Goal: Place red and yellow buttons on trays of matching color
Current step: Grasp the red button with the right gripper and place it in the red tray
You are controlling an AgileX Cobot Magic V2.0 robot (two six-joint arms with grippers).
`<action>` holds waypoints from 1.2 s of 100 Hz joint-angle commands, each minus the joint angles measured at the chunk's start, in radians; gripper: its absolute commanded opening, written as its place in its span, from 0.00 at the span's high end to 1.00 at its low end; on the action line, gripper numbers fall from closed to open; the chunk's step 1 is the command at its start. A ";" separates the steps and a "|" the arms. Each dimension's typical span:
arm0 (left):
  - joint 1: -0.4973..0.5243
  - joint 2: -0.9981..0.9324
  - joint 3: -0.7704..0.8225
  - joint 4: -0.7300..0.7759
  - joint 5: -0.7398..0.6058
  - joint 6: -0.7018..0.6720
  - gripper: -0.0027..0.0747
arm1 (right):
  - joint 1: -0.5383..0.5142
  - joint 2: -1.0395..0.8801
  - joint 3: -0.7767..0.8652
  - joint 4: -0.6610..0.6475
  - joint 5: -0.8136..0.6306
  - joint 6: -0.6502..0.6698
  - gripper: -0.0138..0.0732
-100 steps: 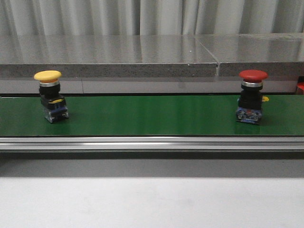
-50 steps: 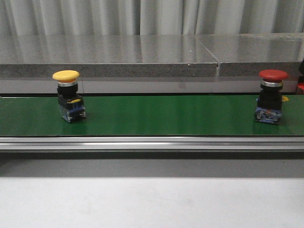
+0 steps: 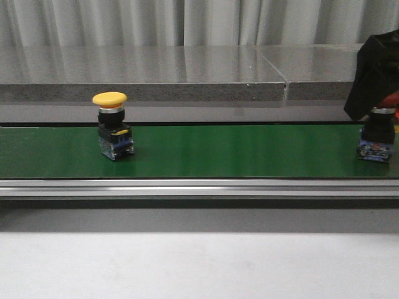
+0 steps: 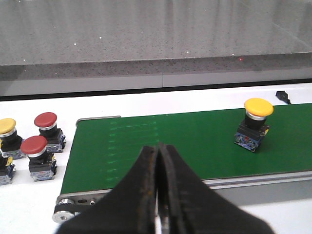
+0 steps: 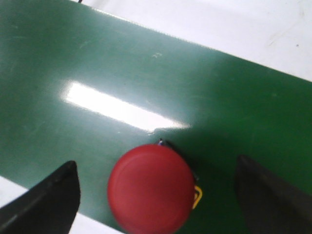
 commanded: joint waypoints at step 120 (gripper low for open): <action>-0.007 0.009 -0.028 -0.026 -0.071 -0.003 0.99 | -0.424 0.531 -0.860 -0.019 0.128 -0.003 0.69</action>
